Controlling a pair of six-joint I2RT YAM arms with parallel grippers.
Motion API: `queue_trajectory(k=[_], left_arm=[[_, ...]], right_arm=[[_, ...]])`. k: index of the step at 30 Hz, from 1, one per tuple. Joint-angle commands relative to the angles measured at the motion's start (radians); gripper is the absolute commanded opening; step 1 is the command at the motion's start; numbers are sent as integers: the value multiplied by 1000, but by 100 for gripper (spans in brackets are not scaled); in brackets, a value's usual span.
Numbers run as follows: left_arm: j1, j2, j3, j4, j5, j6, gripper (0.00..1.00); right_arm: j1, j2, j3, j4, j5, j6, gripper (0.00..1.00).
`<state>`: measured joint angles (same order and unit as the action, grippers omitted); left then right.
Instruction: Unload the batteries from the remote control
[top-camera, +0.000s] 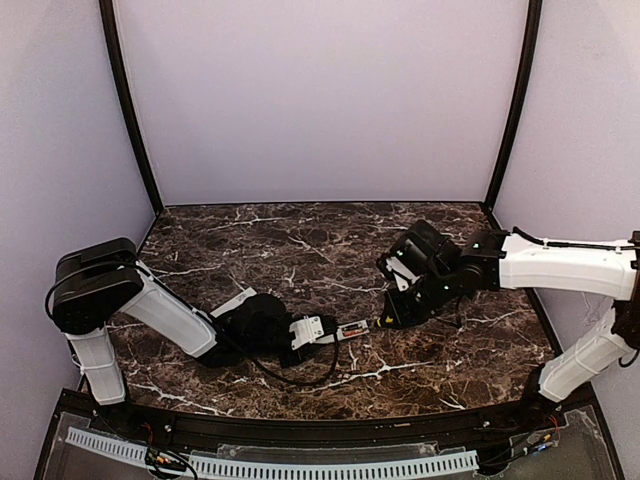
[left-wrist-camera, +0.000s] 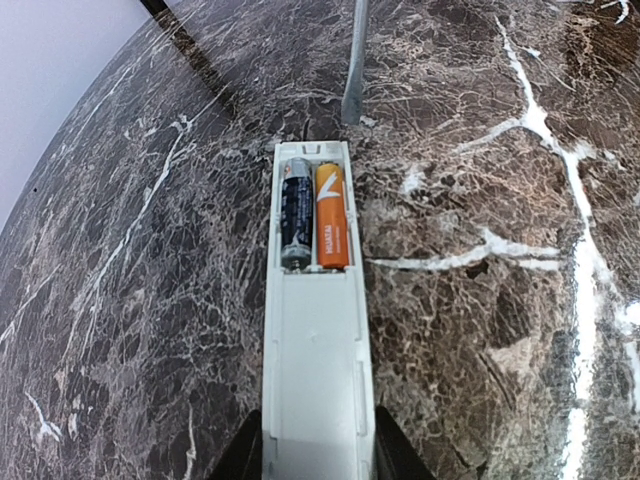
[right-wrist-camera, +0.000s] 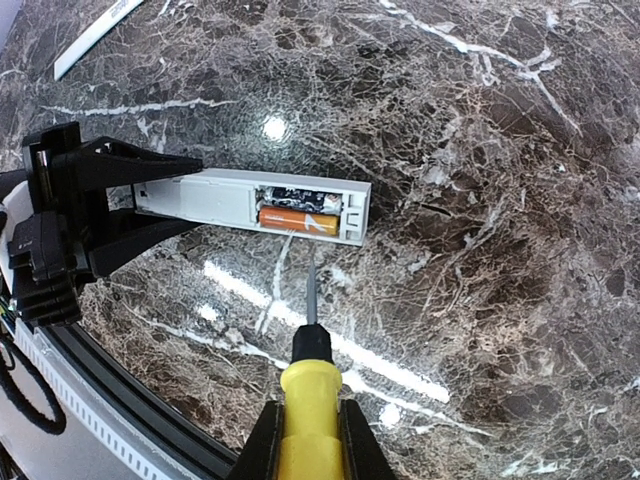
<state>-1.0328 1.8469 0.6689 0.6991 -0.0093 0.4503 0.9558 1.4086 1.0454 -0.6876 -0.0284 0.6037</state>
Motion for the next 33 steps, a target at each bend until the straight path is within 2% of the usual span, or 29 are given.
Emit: queue_trajectory(k=[1,13,33], left_arm=[[-6,-34,4,-57,-10,10,0],[-7,-33,8,-66,-6,8,0],[-8,-28,16,-82,-2,6,0]], right_arm=[[7,23,29,41,25,-9,0],[9,64,36,50,66,-30,0],[8,96,22,67,51,-41,0]])
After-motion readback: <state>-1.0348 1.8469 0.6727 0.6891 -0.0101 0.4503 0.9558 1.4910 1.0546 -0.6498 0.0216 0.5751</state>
